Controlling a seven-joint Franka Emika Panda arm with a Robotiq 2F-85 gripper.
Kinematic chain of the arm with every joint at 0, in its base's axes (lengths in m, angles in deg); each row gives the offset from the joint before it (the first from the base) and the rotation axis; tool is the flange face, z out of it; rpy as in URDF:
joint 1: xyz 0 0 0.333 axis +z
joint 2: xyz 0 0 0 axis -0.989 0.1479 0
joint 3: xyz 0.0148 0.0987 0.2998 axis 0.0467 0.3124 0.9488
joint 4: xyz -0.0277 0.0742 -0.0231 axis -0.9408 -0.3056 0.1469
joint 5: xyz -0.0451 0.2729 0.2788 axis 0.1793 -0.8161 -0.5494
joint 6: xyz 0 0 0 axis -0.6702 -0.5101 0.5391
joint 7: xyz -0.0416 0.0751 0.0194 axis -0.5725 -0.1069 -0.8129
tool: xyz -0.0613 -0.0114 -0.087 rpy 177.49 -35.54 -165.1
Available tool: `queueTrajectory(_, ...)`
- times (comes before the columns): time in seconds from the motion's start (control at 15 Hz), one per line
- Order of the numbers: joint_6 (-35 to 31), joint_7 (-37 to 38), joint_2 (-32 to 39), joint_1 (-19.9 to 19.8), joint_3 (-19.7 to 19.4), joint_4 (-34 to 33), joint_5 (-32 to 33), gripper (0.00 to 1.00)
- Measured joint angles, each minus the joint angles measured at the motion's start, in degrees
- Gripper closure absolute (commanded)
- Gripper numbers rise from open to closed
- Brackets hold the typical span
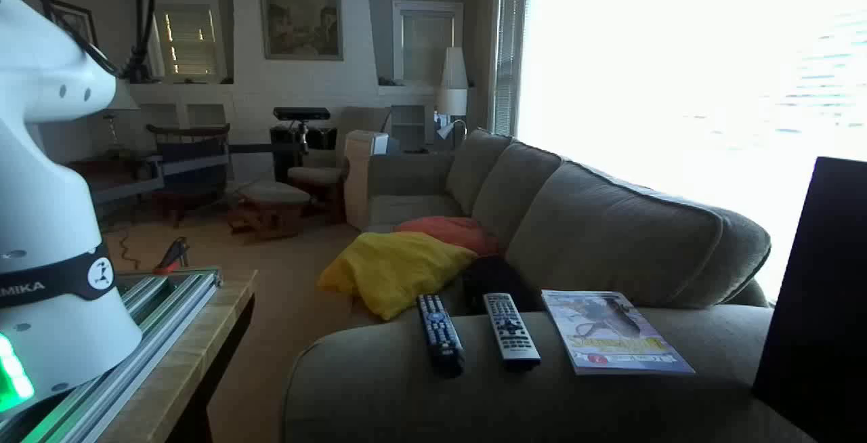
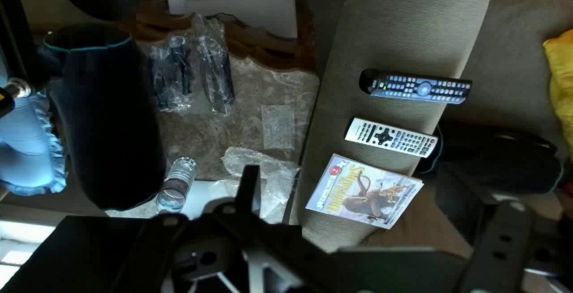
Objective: Move the black remote and place it in front of the monitor
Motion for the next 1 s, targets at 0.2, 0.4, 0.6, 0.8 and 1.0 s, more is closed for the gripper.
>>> queueTrajectory(0.2, 0.0, 0.0, 0.0, 0.0, 0.0, 0.0, 0.0, 0.0)
queueTrajectory(0.4, 0.0, 0.0, 0.0, 0.0, 0.0, 0.0, 0.0, 0.0)
queueTrajectory(0.6, 0.0, 0.0, 0.0, 0.0, 0.0, 0.0, 0.0, 0.0)
queueTrajectory(0.8, 0.0, 4.0, 0.9, -0.6, 2.1, 0.2, 0.1, 0.0)
queueTrajectory(1.0, -0.9, 16.1, 3.5, -1.4, 7.8, 0.6, 0.0, 0.0)
